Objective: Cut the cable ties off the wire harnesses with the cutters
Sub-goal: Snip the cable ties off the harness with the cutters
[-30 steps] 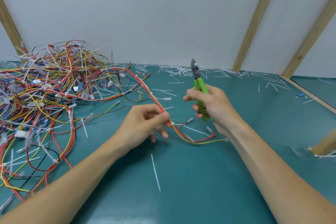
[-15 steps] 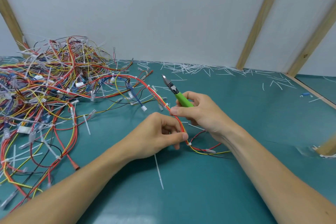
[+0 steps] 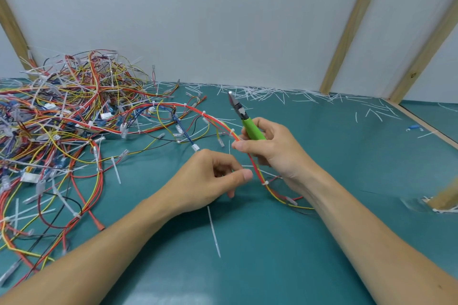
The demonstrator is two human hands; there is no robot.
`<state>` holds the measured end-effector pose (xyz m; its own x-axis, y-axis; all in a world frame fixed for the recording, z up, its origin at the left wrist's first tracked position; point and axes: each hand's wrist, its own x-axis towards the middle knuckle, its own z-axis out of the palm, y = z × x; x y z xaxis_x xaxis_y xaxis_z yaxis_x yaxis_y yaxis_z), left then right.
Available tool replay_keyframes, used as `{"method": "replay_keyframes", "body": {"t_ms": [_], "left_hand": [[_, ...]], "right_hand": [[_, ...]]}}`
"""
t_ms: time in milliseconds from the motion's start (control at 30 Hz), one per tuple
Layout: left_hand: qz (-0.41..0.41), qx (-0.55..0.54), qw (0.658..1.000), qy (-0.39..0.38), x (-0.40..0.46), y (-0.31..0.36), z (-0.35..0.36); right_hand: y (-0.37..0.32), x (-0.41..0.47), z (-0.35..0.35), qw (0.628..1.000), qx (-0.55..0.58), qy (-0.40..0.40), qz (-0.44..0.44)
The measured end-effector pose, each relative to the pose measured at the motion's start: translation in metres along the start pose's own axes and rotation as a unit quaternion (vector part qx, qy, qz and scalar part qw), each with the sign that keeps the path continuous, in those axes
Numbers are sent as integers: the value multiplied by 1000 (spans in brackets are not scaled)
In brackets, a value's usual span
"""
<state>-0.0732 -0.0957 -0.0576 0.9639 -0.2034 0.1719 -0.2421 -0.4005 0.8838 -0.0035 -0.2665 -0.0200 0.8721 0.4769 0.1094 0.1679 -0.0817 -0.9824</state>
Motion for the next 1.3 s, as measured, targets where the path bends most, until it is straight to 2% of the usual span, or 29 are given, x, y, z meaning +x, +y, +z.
{"method": "replay_keyframes", "body": {"t_ms": [133, 233, 400, 467, 533, 700, 767, 900, 967, 1033, 1133, 1200, 1300], "left_hand": [[-46, 45, 993, 98, 4, -4, -10], [-94, 50, 984, 142, 7, -8, -17], [-157, 90, 969, 166, 7, -12, -22], [-173, 98, 962, 187, 9, -13, -24], [-181, 84, 955, 220, 12, -14, -25], [-157, 46, 945, 285, 13, -18, -26], [-131, 60, 941, 306, 12, -20, -28], [-96, 269, 905, 316, 7, -22, -35], [-88, 346, 878, 319, 6, -24, -39], [-93, 352, 869, 336, 6, -25, -43], [-124, 273, 893, 335, 7, -27, -45], [-108, 237, 915, 307, 6, -28, -43], [-84, 231, 926, 287, 7, -28, -42]], "right_hand": [[-9, -1, -11, 997, 70, 14, -15], [-13, 1, -24, 984, 175, 20, -28], [-19, 5, -63, 901, 428, 19, -65], [-18, 6, -79, 882, 465, 37, -73], [-15, 5, -88, 877, 471, 62, -66], [-7, 8, -82, 897, 435, 72, -38], [-6, 10, -78, 919, 385, 72, -47], [-7, 14, -68, 970, 184, 144, -62], [-7, 15, -64, 971, 127, 196, -56], [-6, 16, -61, 964, 85, 244, -62], [-3, 16, -61, 950, 27, 300, -86], [2, 19, -62, 940, -28, 328, -89], [10, 20, -61, 917, -129, 367, -90]]}}
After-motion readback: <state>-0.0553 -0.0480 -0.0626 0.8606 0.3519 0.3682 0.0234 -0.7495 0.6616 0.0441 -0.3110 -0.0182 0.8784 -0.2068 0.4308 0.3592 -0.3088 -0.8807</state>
